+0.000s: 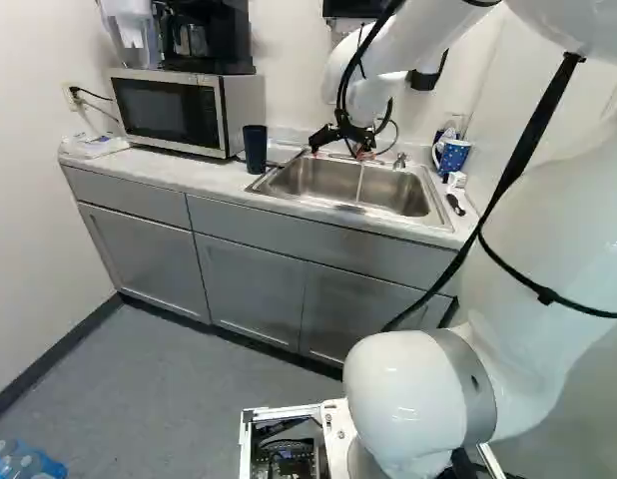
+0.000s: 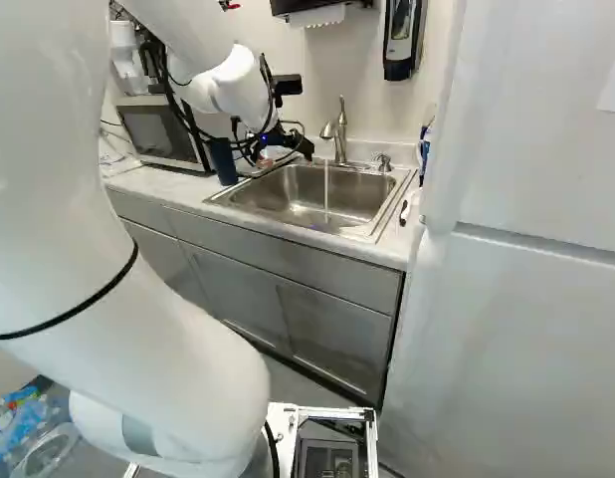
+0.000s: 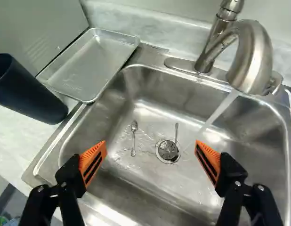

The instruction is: Rinse the cup and place it in the tray

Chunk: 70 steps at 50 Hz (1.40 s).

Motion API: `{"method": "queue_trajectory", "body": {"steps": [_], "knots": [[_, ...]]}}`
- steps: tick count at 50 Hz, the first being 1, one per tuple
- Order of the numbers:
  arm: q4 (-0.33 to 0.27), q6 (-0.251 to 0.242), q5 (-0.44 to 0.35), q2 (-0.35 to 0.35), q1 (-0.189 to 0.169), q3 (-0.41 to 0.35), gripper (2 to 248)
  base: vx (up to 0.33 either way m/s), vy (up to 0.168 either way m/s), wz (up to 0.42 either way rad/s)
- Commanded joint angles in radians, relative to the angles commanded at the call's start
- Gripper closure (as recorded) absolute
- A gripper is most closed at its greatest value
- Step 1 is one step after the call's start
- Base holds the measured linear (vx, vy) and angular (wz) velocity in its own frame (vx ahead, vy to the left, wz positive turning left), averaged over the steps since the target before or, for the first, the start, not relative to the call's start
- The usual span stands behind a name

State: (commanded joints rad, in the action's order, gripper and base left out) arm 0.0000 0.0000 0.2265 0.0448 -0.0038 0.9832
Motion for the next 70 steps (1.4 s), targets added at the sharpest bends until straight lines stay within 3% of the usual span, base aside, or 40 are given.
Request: {"method": "queue_trajectory", "body": {"steps": [19, 43, 70], "knots": [[0.0, 0.0, -0.005, -0.024, 0.062, 0.017, 3, 0.0, 0.0, 0.0], [0.0, 0.0, -0.068, -0.091, 0.138, 0.03, 3, 0.0, 0.0, 0.0], [-0.003, 0.0, -0.208, -0.145, 0.22, 0.052, 3, 0.0, 0.0, 0.0]]}}
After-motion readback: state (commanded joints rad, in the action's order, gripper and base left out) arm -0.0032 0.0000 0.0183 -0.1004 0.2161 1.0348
